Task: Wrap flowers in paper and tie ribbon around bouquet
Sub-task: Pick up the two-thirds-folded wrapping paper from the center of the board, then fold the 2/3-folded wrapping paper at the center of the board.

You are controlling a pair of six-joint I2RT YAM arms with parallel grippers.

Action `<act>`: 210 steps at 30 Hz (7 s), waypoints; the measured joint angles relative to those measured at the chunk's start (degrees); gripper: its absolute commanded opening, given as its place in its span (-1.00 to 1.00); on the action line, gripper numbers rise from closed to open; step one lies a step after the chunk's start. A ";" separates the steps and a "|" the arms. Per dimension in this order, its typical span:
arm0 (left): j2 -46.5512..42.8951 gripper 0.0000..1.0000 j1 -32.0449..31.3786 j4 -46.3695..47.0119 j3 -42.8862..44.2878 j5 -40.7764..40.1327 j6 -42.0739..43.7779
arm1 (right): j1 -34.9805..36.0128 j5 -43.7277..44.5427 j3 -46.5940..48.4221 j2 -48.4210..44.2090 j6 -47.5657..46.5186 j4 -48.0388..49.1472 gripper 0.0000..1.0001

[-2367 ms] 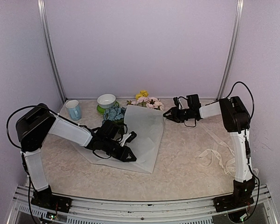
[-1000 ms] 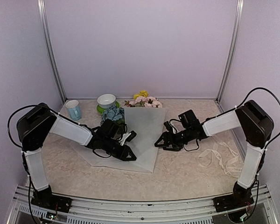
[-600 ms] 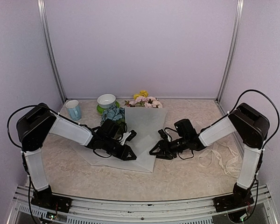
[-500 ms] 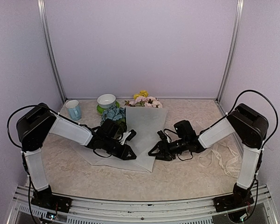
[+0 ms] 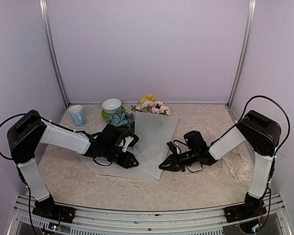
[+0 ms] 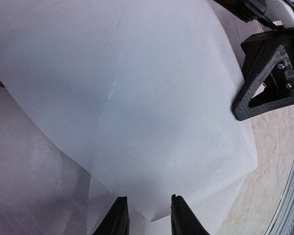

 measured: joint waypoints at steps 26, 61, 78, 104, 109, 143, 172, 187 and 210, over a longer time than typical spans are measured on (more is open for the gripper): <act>-9.86 -0.71 -12.37 -13.03 -6.60 -14.58 -4.57 | 0.24 3.15 0.42 -4.17 -9.51 -9.22 -1.00; -46.27 0.58 9.03 -14.84 -29.35 -22.99 -43.34 | 0.76 6.88 -0.66 -10.05 -15.39 -16.72 -1.00; -40.89 0.58 8.09 9.53 -38.84 -16.85 -56.63 | 0.79 6.67 -0.52 -10.78 -15.58 -18.08 -1.00; -28.81 0.27 11.32 34.58 -36.59 -12.00 -41.55 | 0.79 6.23 -0.33 -8.83 -15.63 -18.10 -1.00; -28.13 0.32 11.85 32.98 -38.77 -11.21 -42.86 | 0.79 6.16 -0.33 -8.83 -15.63 -18.10 -1.00; -28.74 -1.00 3.02 18.38 -22.27 -22.01 -29.68 | 0.90 6.84 -0.11 -8.66 -16.22 -18.86 -1.00; -20.41 -1.00 -0.13 3.10 -16.20 -25.42 -26.80 | 19.12 69.68 36.24 4.96 -20.81 -71.25 0.24; -23.58 -1.00 1.97 3.78 -19.67 -24.37 -26.80 | 23.91 60.74 34.75 4.50 -35.58 -60.48 -0.76; -19.71 -1.00 -1.14 7.23 -5.46 -22.91 -19.50 | 12.17 22.40 15.91 0.72 -28.00 -26.08 -1.00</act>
